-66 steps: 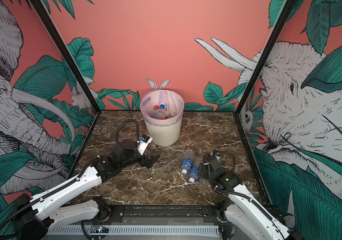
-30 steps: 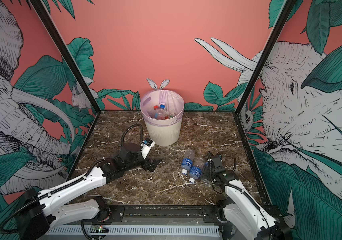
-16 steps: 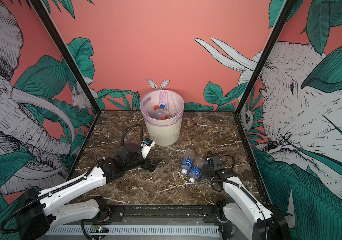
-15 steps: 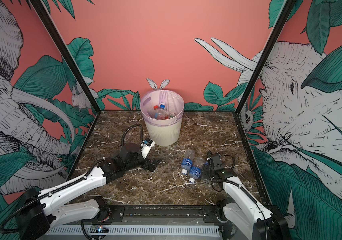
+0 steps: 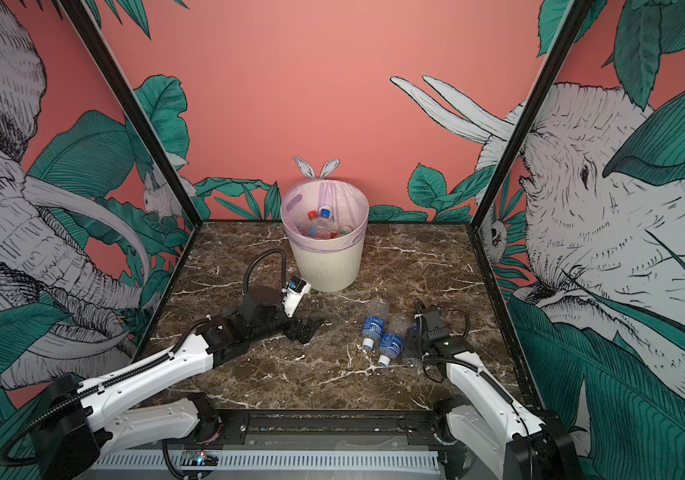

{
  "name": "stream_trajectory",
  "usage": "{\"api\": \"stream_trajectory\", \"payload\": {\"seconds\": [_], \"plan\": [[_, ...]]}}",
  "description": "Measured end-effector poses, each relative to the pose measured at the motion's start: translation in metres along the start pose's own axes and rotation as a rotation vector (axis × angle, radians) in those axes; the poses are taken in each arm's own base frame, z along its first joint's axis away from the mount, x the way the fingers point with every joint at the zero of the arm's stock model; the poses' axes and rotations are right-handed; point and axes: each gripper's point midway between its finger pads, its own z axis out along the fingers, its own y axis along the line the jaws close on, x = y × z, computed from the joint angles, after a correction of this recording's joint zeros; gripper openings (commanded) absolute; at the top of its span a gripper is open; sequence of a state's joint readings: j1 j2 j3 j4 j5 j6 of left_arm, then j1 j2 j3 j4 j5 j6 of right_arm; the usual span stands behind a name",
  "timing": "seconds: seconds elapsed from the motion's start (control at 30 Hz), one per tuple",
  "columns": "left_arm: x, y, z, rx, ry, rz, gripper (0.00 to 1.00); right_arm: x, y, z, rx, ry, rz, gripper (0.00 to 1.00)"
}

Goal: Throw the plastic bottles in the bin
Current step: 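Lower the right gripper onto a Pocari Sweat bottle and close it, then lift the Pocari Sweat bottle upright with the right gripper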

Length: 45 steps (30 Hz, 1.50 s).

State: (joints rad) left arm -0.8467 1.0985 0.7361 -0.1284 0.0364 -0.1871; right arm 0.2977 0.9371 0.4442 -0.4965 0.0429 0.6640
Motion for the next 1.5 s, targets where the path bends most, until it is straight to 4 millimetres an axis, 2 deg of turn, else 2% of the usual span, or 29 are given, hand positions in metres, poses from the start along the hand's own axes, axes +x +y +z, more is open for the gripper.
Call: {"api": "stream_trajectory", "payload": {"seconds": [0.47, 1.03, 1.5], "plan": [[0.0, 0.0, 0.0, 0.0, -0.001, 0.0, 1.0, -0.007, 0.003, -0.01, -0.028, -0.047, 0.005, 0.55], [0.002, 0.001, -0.002, -0.002, -0.001, -0.005, 0.99, -0.033, 0.013, -0.056, -0.084, -0.176, -0.067, 0.52], [0.028, 0.008, -0.005, -0.029, 0.051, -0.024, 0.99, -0.054, 0.051, -0.107, -0.277, -0.301, -0.186, 0.5]]}}
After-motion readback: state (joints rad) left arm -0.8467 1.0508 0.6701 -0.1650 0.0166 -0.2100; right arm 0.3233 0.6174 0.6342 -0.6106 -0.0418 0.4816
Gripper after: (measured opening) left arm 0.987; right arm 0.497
